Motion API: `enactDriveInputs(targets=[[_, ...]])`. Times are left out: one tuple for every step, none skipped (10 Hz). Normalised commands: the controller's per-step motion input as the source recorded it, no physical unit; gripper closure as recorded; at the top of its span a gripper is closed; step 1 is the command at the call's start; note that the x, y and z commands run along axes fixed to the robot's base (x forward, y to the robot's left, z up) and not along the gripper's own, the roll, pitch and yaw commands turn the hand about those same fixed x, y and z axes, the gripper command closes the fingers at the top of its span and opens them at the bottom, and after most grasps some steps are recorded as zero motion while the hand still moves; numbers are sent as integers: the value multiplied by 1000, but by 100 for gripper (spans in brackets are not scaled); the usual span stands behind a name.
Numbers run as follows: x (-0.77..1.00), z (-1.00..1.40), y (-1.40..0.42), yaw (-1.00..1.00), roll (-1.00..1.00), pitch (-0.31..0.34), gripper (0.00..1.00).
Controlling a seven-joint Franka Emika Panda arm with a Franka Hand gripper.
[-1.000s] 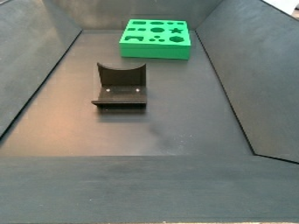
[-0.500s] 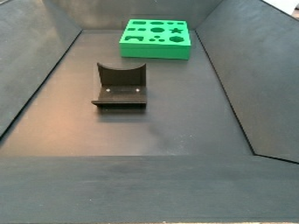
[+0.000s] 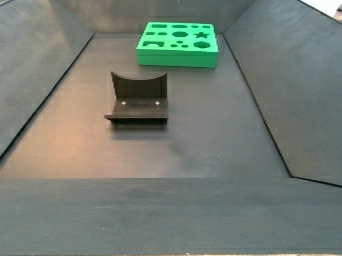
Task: Pick up the 3 prong object. Move up. Rotate the 3 prong object. Place the 3 prong object on the fixture. Regrasp the 3 prong object. Move to above the board. Insert the 3 prong object.
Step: Insert the 3 prong object.
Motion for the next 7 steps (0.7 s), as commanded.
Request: enactDriveInputs(targets=[[0,-494,49,-940,31,97,100],[0,-331,63,-697,21,77,100],[0,-40,0,0,0,0,100],[0,-569,0,-29,96,0,100],[0,-529,0,-9,70,0,100],[0,-434,0,-3,74,0,100],[23,-186,0,0,11,0,100]])
